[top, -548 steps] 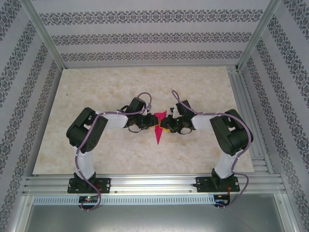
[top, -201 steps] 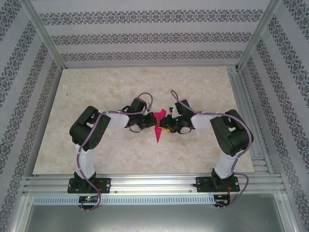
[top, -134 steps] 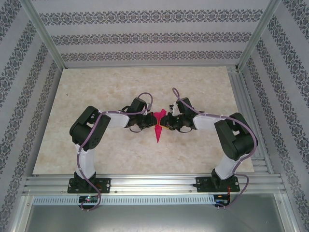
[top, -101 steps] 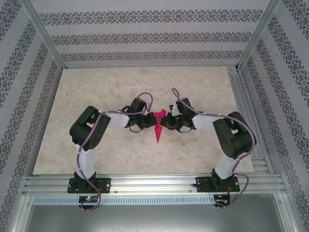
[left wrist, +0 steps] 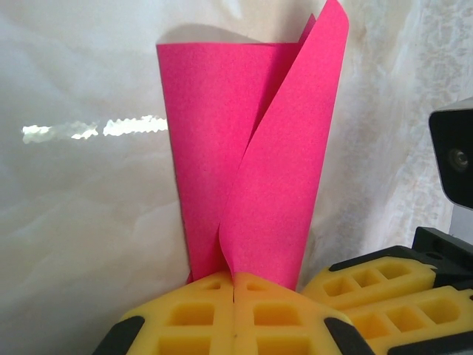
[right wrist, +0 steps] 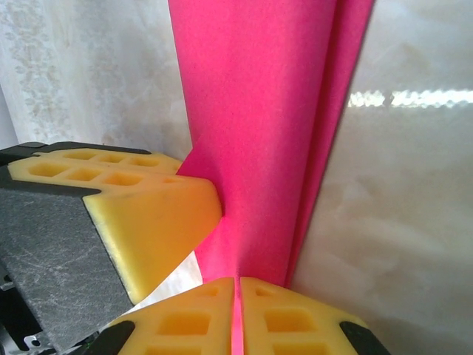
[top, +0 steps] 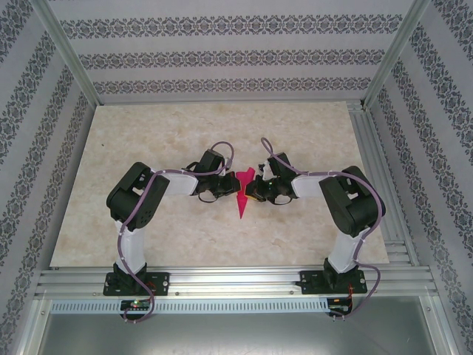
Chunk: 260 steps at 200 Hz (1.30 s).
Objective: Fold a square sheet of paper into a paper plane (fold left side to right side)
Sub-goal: Fold the wing for the fifth time at the center of the table.
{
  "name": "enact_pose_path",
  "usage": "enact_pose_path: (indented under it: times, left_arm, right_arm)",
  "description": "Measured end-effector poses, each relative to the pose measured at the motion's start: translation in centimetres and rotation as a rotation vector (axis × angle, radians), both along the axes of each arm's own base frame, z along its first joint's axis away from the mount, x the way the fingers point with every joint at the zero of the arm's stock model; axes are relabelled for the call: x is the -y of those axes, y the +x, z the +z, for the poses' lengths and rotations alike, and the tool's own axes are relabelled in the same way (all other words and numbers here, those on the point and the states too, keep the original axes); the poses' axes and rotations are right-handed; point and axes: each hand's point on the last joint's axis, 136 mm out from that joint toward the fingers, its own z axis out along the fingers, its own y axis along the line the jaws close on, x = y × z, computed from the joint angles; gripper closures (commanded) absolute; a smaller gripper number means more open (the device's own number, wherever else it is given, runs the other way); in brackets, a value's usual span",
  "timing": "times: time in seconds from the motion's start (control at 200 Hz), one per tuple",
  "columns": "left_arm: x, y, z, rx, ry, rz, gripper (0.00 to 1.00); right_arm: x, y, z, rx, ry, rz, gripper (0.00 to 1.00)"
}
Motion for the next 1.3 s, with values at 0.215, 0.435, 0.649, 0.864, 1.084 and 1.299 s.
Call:
enact_pose_path:
  times: [0.215, 0.435, 0.649, 0.864, 1.084, 1.299]
  left_arm:
    - [-0.1, 0.1, 0.0, -0.002, 0.0, 0.004, 1.0]
    - [-0.2, 0.1, 0.0, -0.005, -0.002, 0.007, 1.0]
    - [-0.2, 0.1, -0.1, -0.006, -0.002, 0.007, 1.0]
    - [-0.2, 0.1, -0.1, -0.006, -0.002, 0.007, 1.0]
    - [-0.2, 0.1, 0.0, -0.006, -0.002, 0.007, 1.0]
    - [-0.2, 0.1, -0.1, -0.005, -0.003, 0.007, 1.0]
  right_arm:
    - [0.0, 0.0, -0.3, -0.003, -0.001, 0.0, 0.88]
    - [0.0, 0.0, -0.2, -0.002, 0.0, 0.0, 0.87]
    - [0.2, 0.2, -0.1, 0.002, 0.001, -0.006, 0.86]
    - [0.3, 0.9, 0.2, 0.006, -0.004, -0.017, 0.87]
    - [1.0, 3.0, 1.4, 0.043, 0.004, -0.055, 0.87]
    - [0.8, 4.8, 2.3, 0.08, 0.009, -0.068, 0.86]
